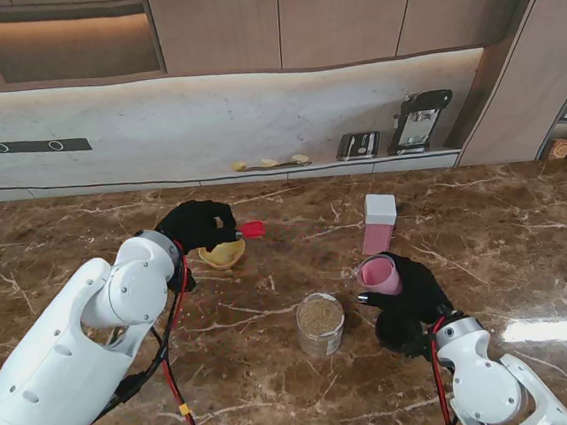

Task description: Measure grain into the airtight container

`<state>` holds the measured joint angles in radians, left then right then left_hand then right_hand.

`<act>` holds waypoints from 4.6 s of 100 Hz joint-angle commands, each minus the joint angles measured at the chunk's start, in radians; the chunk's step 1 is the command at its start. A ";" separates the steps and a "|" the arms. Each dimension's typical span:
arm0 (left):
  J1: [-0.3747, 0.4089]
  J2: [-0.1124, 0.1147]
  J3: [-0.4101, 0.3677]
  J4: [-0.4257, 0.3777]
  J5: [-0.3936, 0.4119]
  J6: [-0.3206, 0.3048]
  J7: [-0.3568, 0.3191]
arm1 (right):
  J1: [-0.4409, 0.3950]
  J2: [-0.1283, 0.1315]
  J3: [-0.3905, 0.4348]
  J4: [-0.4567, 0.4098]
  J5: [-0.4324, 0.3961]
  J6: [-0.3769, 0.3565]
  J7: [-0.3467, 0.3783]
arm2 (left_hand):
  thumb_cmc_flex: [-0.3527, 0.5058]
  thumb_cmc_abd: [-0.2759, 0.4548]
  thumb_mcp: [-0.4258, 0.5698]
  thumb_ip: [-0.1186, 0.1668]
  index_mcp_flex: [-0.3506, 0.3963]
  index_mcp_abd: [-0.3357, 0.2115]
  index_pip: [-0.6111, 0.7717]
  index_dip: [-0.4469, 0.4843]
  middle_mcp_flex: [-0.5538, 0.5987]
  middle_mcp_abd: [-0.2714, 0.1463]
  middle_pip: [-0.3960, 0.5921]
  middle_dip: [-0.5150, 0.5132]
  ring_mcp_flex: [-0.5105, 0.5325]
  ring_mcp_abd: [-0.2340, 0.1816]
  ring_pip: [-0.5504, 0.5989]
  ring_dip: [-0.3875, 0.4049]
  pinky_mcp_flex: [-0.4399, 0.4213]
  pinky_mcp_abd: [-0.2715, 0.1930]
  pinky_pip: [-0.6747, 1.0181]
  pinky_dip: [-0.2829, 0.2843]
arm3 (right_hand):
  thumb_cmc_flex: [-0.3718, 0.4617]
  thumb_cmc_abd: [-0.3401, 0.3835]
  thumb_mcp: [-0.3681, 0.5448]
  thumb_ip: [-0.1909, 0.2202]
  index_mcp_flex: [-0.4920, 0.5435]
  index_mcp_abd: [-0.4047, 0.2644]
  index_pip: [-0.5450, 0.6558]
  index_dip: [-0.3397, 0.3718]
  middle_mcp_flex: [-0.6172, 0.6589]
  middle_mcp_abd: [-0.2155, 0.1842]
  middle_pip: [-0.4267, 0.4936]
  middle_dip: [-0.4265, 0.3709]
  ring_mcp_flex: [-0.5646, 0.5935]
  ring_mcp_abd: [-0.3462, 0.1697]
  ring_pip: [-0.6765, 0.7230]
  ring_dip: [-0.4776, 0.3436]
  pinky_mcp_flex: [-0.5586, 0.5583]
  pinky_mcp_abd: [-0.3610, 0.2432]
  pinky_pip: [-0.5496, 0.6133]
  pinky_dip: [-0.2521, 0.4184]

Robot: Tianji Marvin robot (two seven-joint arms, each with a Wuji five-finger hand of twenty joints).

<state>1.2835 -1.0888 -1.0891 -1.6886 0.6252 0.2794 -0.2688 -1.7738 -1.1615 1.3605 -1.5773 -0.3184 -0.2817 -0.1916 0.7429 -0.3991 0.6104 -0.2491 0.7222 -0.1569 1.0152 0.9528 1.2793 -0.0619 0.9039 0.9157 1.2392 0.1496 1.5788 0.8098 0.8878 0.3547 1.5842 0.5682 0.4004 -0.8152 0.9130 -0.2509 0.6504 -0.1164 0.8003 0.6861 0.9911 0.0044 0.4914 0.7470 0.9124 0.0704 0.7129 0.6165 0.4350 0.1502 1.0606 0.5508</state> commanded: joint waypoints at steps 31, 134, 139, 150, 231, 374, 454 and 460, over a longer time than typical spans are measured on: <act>-0.100 0.016 0.046 0.233 0.008 0.087 -0.023 | -0.012 -0.001 0.013 0.002 -0.003 0.007 0.014 | 0.078 0.049 0.030 0.017 -0.002 -0.079 0.042 0.021 0.063 0.004 0.023 0.022 0.031 -0.007 0.087 0.006 -0.001 0.022 0.083 0.016 | 0.130 0.154 0.180 -0.040 0.094 -0.128 0.102 -0.003 0.040 -0.054 0.020 -0.005 0.011 -0.042 0.008 -0.015 -0.008 -0.006 -0.010 -0.008; -0.346 -0.063 0.292 0.618 -0.166 0.093 0.098 | -0.019 0.002 0.018 0.000 -0.017 0.052 0.024 | 0.103 0.072 -0.047 0.045 -0.055 -0.045 0.056 -0.134 0.037 0.000 0.022 0.022 0.031 -0.007 0.086 0.011 -0.010 0.017 0.088 0.028 | 0.125 0.153 0.181 -0.041 0.094 -0.128 0.100 -0.003 0.039 -0.054 0.017 -0.008 0.009 -0.041 0.005 -0.016 -0.010 -0.005 -0.012 -0.008; -0.355 -0.064 0.302 0.627 -0.166 0.090 0.096 | -0.018 0.002 0.018 0.000 -0.015 0.054 0.027 | 0.101 0.074 -0.054 0.047 -0.059 -0.042 0.046 -0.157 0.035 0.000 0.020 0.022 0.031 -0.008 0.085 0.011 -0.011 0.017 0.088 0.028 | 0.125 0.153 0.181 -0.041 0.093 -0.128 0.100 -0.004 0.038 -0.054 0.017 -0.009 0.009 -0.040 0.005 -0.016 -0.010 -0.005 -0.013 -0.008; -0.370 -0.071 0.319 0.646 -0.178 0.094 0.099 | -0.016 0.002 0.017 0.000 -0.015 0.055 0.029 | 0.096 0.075 -0.066 0.054 -0.063 -0.028 0.025 -0.200 0.028 0.004 0.015 0.020 0.031 -0.011 0.082 0.010 -0.015 0.018 0.087 0.029 | 0.124 0.153 0.181 -0.041 0.093 -0.129 0.100 -0.003 0.039 -0.055 0.017 -0.008 0.010 -0.042 0.006 -0.015 -0.010 -0.005 -0.013 -0.008; -0.401 -0.084 0.352 0.675 -0.205 0.124 0.093 | -0.016 0.004 0.018 -0.004 -0.011 0.063 0.038 | -0.017 0.015 -0.052 0.093 -0.106 0.011 -0.011 -0.340 -0.014 0.013 -0.010 -0.024 0.032 -0.032 0.065 0.011 -0.022 0.009 0.083 0.029 | 0.121 0.150 0.183 -0.042 0.090 -0.128 0.097 -0.005 0.035 -0.054 0.016 -0.011 0.008 -0.042 0.005 -0.015 -0.012 -0.007 -0.015 -0.008; -0.318 -0.035 0.222 0.555 -0.079 0.071 0.088 | -0.013 0.004 0.013 0.000 -0.009 0.050 0.040 | -0.201 0.046 -0.055 0.117 -0.256 -0.015 -0.174 -0.248 -0.357 0.059 -0.239 -0.185 0.016 -0.017 -0.335 0.101 -0.298 -0.024 -0.075 0.072 | 0.117 0.147 0.185 -0.042 0.088 -0.128 0.096 -0.007 0.030 -0.056 0.014 -0.014 0.001 -0.043 -0.001 -0.016 -0.022 -0.004 -0.029 -0.011; -0.002 -0.008 -0.014 0.129 0.005 -0.052 0.123 | -0.002 -0.006 0.027 0.004 0.035 0.022 0.021 | -0.219 0.078 -0.123 0.173 -0.299 -0.004 -0.290 -0.267 -0.609 0.077 -0.398 -0.255 -0.597 0.086 -1.058 0.002 -0.759 -0.015 -0.506 0.125 | 0.086 0.159 0.170 -0.048 0.089 -0.130 0.095 -0.008 0.014 -0.054 0.007 -0.027 -0.033 -0.041 -0.020 -0.021 -0.046 -0.012 -0.055 -0.016; 0.037 -0.010 -0.027 0.093 0.003 -0.063 0.141 | 0.000 -0.007 0.030 0.006 0.034 0.021 0.013 | -0.210 0.087 -0.147 0.176 -0.299 0.000 -0.298 -0.268 -0.625 0.080 -0.411 -0.270 -0.640 0.080 -1.101 -0.035 -0.796 -0.039 -0.553 0.120 | 0.075 0.158 0.172 -0.047 0.091 -0.136 0.094 -0.009 0.011 -0.056 0.006 -0.057 -0.051 -0.041 -0.060 -0.038 -0.058 -0.020 -0.078 -0.021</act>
<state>1.2806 -1.0923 -1.1193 -1.5713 0.6270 0.2246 -0.1396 -1.7721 -1.1634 1.3849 -1.5775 -0.2879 -0.2657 -0.1810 0.5527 -0.3438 0.5121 -0.1045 0.4530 -0.1481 0.7297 0.6908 0.7008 0.0072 0.5215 0.6651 0.6530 0.2250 0.5313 0.8076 0.1371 0.3456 1.0717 0.6808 0.4004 -0.8152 0.9130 -0.2509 0.6504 -0.1161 0.8003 0.6846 0.9898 0.0044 0.4910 0.7203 0.9039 0.0689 0.6957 0.6057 0.3984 0.1504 1.0099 0.5508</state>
